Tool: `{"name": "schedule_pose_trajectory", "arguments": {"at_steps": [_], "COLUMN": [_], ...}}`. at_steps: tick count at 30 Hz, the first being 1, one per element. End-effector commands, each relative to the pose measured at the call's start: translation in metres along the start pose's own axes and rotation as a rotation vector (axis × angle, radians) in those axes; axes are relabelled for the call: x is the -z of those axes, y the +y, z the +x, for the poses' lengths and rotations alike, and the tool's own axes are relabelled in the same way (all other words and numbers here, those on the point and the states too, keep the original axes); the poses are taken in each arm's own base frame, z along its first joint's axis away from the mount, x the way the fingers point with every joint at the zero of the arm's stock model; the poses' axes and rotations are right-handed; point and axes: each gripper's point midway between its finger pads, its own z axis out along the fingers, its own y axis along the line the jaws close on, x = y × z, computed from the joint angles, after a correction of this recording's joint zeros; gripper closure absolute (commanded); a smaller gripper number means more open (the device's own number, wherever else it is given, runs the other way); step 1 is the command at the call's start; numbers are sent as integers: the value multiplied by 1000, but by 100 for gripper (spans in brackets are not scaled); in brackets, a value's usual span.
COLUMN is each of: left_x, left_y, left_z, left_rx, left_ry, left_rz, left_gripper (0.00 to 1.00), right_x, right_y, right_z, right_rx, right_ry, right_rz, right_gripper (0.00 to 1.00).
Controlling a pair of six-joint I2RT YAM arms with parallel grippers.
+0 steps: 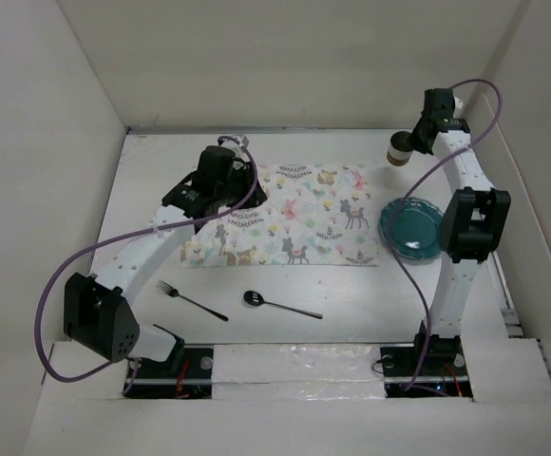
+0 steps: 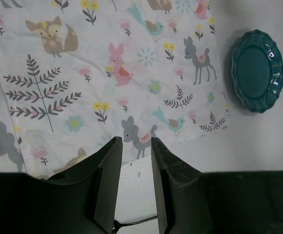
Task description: Set the dinner table for one person
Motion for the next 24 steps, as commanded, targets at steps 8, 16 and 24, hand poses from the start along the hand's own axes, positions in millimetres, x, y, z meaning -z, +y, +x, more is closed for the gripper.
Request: {"name": "schedule_pose_trajectory", "arguments": {"at_steps": [8,16,24], "left_x": [16,18,20], "left_y": [8,13,16], "left_z": [-17,-11,-8], "left_rx": [-47,-38,-35], "left_ry": [-57,-54,-54], "left_rz": [-63,-79,-93], "left_gripper": [72,72,72], "right_x": [48,39,16], "right_y": [117,137,127], "right_z": [42,65,101], "right_rx": [149,183,187], "right_ry": [29,72,156], "right_rz": [-261,-271,-247], "right_gripper": [100,100,100]}}
